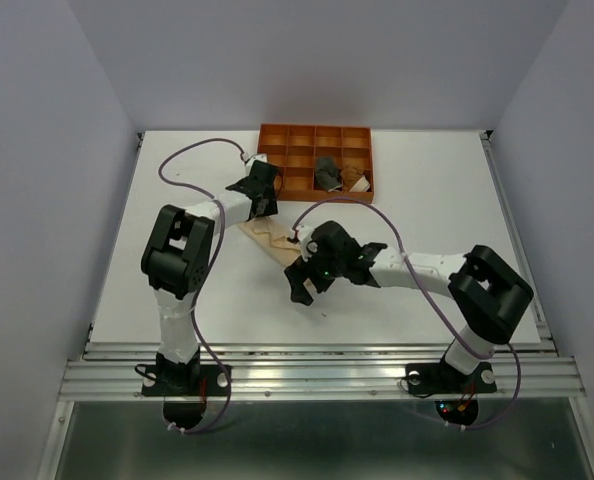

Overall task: Roll the underwear
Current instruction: Fold the underwear

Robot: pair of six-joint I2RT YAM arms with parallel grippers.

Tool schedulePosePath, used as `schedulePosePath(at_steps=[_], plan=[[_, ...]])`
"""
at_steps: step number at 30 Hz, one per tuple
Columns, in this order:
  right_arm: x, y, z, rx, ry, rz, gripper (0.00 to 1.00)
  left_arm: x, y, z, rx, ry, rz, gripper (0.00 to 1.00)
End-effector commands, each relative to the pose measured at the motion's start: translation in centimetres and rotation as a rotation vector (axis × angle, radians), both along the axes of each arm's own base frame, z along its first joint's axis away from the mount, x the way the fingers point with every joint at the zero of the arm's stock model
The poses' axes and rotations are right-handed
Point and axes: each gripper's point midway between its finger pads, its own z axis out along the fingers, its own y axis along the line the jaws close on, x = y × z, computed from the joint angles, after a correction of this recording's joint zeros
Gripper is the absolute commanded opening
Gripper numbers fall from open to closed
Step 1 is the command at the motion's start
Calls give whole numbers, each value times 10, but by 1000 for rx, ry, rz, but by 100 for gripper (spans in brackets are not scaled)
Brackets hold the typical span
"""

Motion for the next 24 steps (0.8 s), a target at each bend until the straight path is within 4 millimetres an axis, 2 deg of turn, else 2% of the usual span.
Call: schedulePosePath(at_steps=[1,3,5,6,7,8,11,12,13,18,19,20,24], plan=[[-24,25,6,54,-21,95,100,29,-16,28,13,-116,-133,48],[-32,31,7,53,-24,115,100,31,-18,30,12,-126,-149,48],[-26,35,21,66,-57,73,100,28,-16,31,13,-124,-150,48],[-23,33,19,57,-60,42,100,26,-16,30,13,-121,-150,48],[-16,33,35,91,-75,-30,100,24,-16,30,12,-121,-151,48],[2,23,41,66,-139,-131,100,27,-18,35,0,-146,-153,48],[32,3,70,104,-203,-329,100,23,-15,33,3,-142,-150,48],[47,-12,72,112,-189,-393,100,22,-14,33,3,-141,-148,48],[54,-18,74,138,-157,-444,100,23,-14,33,3,-143,-148,48],[84,-54,65,167,-64,-597,99,21,-8,35,12,-148,-129,48],[92,-62,62,177,-39,-645,96,21,-7,35,8,-147,-122,48],[95,-66,56,171,-19,-670,90,20,-6,37,1,-150,-119,48],[99,-66,40,190,90,-706,79,18,-3,33,-8,-142,-109,48]])
